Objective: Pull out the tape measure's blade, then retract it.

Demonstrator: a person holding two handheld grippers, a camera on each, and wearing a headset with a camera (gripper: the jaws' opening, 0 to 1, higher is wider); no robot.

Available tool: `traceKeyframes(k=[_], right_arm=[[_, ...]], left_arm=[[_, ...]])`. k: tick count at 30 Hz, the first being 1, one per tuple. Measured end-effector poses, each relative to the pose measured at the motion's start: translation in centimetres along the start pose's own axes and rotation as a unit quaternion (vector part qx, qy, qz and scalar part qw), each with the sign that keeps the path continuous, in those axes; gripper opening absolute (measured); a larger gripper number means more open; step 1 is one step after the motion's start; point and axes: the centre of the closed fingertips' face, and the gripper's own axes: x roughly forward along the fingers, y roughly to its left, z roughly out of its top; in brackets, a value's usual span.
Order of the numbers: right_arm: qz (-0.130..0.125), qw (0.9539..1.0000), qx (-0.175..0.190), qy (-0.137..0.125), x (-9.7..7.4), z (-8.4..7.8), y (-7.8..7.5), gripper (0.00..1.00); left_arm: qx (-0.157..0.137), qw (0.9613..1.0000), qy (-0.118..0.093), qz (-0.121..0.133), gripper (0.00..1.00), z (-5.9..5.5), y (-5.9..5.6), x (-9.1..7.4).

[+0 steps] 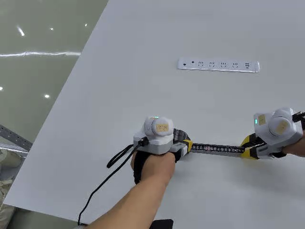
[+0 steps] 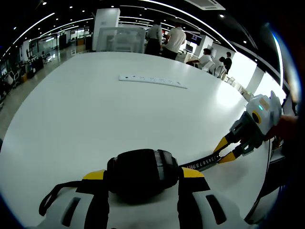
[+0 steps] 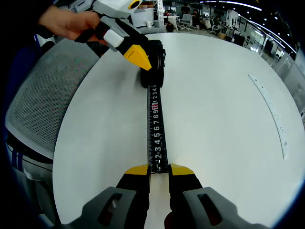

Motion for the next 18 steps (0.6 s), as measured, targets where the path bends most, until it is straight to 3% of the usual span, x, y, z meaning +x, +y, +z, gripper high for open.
traceKeyframes(k=[18], right_arm=[[0.004,0.9999,-0.007,-0.009,0.9,1.5,0.1,0.10]], left_arm=[[0.000,1.0000,-0.001,-0.003,0.54,0.0,0.0,0.0]])
